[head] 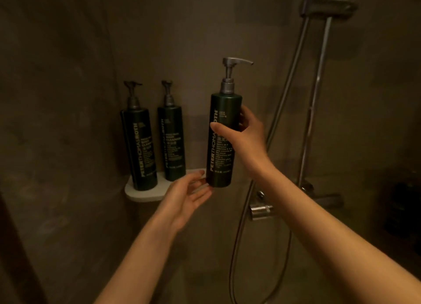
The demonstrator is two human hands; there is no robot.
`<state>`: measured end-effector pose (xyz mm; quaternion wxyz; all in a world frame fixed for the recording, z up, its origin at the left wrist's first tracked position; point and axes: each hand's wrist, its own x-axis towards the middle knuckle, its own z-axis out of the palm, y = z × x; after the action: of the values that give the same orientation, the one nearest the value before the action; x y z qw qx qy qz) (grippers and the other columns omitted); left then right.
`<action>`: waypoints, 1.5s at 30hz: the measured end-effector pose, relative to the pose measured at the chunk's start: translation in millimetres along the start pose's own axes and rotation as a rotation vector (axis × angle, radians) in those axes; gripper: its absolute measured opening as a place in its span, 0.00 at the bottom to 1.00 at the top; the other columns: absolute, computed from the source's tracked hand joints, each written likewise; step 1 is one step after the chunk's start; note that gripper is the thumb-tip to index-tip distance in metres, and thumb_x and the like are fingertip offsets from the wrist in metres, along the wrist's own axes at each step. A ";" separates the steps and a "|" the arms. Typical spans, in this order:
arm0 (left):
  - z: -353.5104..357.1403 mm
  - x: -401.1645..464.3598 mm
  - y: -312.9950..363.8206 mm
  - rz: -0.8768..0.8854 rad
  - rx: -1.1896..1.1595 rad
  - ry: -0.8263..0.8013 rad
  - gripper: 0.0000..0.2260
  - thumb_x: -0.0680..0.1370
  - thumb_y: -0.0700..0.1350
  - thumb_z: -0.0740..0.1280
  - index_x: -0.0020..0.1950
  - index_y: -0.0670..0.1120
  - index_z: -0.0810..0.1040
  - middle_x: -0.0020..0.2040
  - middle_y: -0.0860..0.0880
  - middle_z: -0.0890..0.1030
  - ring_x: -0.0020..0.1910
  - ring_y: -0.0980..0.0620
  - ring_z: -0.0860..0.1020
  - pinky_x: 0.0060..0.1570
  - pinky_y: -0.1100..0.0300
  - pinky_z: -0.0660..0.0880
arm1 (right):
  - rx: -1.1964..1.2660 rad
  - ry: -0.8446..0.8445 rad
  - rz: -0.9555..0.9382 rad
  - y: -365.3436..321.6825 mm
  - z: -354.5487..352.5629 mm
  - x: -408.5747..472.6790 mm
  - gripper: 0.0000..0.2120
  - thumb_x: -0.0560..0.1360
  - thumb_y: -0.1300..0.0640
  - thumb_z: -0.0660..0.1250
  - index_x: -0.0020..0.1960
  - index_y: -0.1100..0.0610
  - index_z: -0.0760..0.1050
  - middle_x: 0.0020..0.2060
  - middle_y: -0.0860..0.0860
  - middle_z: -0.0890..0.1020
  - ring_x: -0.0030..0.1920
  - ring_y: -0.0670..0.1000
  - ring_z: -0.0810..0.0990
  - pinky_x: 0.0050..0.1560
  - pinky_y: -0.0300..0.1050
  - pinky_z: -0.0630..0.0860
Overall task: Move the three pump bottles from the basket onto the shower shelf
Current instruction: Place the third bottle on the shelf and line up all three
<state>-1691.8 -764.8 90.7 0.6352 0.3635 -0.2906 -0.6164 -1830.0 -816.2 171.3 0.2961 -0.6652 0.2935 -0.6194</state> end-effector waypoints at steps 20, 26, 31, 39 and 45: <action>23.3 96.6 -40.3 0.693 1.023 0.681 0.27 0.68 0.51 0.74 0.65 0.55 0.70 0.58 0.55 0.78 0.56 0.56 0.77 0.54 0.56 0.77 | 0.144 -0.244 -0.002 110.5 36.6 70.2 0.32 0.64 0.46 0.75 0.65 0.43 0.69 0.54 0.38 0.79 0.55 0.39 0.78 0.56 0.45 0.77; 25.1 95.1 -37.0 0.704 1.051 0.695 0.26 0.69 0.48 0.74 0.65 0.53 0.72 0.58 0.53 0.79 0.57 0.57 0.77 0.57 0.55 0.77 | 0.118 -0.317 -0.003 124.7 33.4 62.4 0.33 0.65 0.51 0.77 0.66 0.46 0.68 0.59 0.43 0.78 0.59 0.42 0.77 0.60 0.50 0.76; 23.6 71.1 -26.6 0.736 1.143 0.700 0.23 0.74 0.44 0.70 0.68 0.48 0.70 0.63 0.50 0.76 0.60 0.55 0.75 0.62 0.55 0.74 | -0.070 -0.173 -0.229 106.2 18.6 51.0 0.28 0.72 0.49 0.69 0.69 0.52 0.65 0.62 0.47 0.72 0.61 0.46 0.73 0.57 0.43 0.73; 16.2 28.9 18.6 1.055 1.241 0.922 0.21 0.76 0.43 0.67 0.69 0.47 0.69 0.64 0.50 0.73 0.63 0.54 0.71 0.63 0.56 0.71 | -0.153 -0.345 -0.469 64.2 44.2 25.7 0.27 0.76 0.56 0.65 0.73 0.59 0.61 0.69 0.54 0.68 0.69 0.50 0.67 0.66 0.40 0.66; -15.3 28.3 31.1 1.000 1.259 1.004 0.29 0.75 0.41 0.68 0.74 0.46 0.61 0.70 0.48 0.65 0.67 0.52 0.67 0.64 0.61 0.64 | -0.295 -0.422 -0.358 71.4 86.4 18.1 0.39 0.77 0.51 0.63 0.77 0.58 0.42 0.77 0.54 0.48 0.77 0.51 0.48 0.72 0.40 0.45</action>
<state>-1659.4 -792.1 105.3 0.5636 0.6953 -0.3847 0.2257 -1744.4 -873.9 124.0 0.1372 -0.8560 0.1904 -0.4606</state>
